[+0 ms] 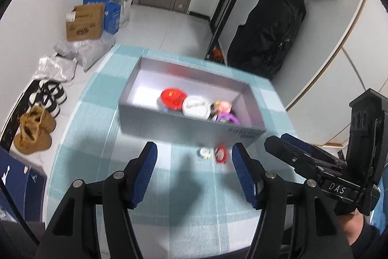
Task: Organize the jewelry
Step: 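Withdraw both tools and reach the right tool to the red-and-clear trinket, then grasp the red-and-clear trinket with the right tool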
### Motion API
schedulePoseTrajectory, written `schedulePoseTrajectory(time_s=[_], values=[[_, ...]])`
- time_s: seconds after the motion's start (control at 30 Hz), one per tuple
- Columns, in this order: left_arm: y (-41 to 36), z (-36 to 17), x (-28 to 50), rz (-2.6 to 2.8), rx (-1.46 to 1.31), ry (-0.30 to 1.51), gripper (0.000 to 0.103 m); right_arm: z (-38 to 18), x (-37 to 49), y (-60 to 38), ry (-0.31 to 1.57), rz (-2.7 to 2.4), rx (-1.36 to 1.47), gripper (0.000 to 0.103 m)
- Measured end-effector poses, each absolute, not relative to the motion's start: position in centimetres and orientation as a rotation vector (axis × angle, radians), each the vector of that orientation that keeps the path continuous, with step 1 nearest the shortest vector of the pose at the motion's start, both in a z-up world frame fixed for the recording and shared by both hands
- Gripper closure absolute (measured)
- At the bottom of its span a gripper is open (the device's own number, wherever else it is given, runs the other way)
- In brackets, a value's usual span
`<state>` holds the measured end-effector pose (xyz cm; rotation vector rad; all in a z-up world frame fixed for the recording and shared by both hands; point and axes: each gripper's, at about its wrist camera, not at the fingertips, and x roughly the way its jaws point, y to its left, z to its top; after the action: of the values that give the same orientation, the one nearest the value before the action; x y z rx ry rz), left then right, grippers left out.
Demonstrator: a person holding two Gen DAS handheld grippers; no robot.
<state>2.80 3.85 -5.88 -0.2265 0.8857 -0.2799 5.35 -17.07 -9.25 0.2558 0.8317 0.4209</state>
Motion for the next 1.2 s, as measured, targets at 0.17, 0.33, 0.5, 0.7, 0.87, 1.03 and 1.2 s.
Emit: schedulePoseTrajectory(time_s=[0.17,0.33,0.5,0.7,0.87,1.03,1.2], values=[[5.0,-7.4,2.9,-0.232,-0.27,0.986,0.044,-10.3,4.9,-16.3,0.879,0.436,0.228,0.021],[5.5,-8.0,3.2,-0.192,-0.253,1.004,0.044,-11.5,4.8,-15.2,0.929,0.445,0.193,0.021],[5.1,-8.4,2.8,-0.164,-0.208,1.017,0.044,-12.4,5.1,-14.6,0.962,0.467,0.229,0.021],[5.3,-8.4,2.5,-0.167,-0.187,1.005,0.044,-12.5,5.4,-13.5,0.942,0.459,0.223,0.033],[5.4,-8.8,3.0,-0.166,-0.21,1.027,0.044,-12.5,5.5,-12.3,0.918,0.439,0.169,0.037],[5.2,-8.7,3.1,-0.167,-0.202,1.028,0.044,-12.5,5.8,-11.6,0.922,0.412,0.113,0.063],[5.0,-8.6,3.2,-0.171,-0.196,1.022,0.044,-12.5,6.0,-11.2,0.918,0.375,0.069,0.074]])
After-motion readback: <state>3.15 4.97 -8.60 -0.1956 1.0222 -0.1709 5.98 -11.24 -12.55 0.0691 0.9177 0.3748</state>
